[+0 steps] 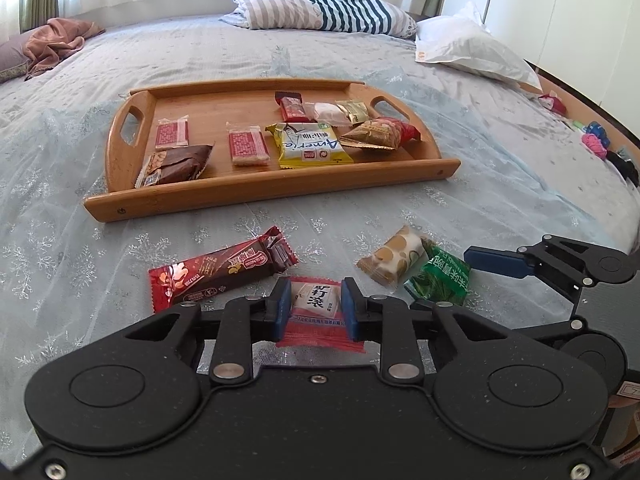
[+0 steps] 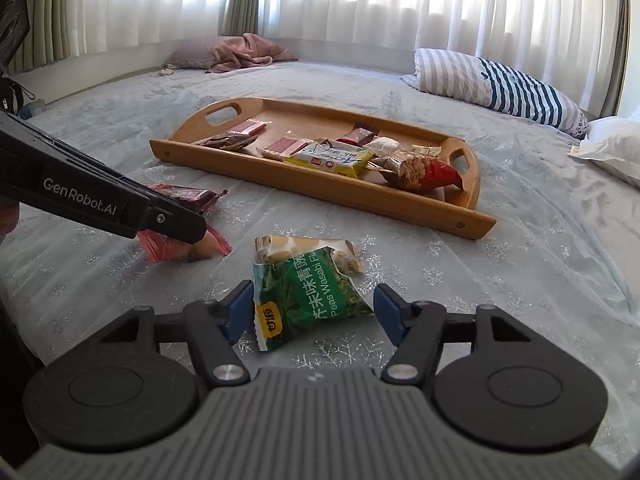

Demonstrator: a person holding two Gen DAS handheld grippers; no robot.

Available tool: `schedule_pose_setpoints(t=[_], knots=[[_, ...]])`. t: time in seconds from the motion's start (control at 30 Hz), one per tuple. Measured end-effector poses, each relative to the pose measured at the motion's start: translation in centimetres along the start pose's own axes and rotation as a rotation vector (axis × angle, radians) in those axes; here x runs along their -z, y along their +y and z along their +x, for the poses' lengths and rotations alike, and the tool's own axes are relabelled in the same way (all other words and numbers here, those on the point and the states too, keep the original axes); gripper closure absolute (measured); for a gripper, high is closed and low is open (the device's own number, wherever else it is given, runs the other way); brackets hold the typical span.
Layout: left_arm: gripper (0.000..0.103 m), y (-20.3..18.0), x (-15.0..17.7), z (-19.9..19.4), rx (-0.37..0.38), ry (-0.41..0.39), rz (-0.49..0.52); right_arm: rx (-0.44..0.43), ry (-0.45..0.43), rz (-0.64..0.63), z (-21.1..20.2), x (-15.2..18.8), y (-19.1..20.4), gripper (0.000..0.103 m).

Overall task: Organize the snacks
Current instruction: 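Grasp the green pack with the right tool while the left tool carries the pink pack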

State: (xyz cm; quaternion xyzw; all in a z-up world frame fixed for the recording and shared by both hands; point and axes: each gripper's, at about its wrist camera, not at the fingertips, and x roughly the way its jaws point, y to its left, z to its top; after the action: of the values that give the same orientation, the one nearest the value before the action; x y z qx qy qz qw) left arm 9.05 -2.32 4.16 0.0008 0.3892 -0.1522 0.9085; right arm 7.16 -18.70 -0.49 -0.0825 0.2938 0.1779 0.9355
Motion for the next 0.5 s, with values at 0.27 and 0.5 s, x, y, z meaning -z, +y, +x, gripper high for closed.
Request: schedule_pose_setpoints(t=[0.27, 0.5], knots=[[0.072, -0.4, 0.8, 1.7, 0.005, 0.048, 0.037, 0.026, -0.011, -0.068, -0.3, 0.2, 1.4, 0.038], [0.075, -0.6, 0.4, 0.8, 0.009, 0.012, 0.04, 0.036, -0.027, -0.031, -0.7, -0.2, 1.4, 0.039]])
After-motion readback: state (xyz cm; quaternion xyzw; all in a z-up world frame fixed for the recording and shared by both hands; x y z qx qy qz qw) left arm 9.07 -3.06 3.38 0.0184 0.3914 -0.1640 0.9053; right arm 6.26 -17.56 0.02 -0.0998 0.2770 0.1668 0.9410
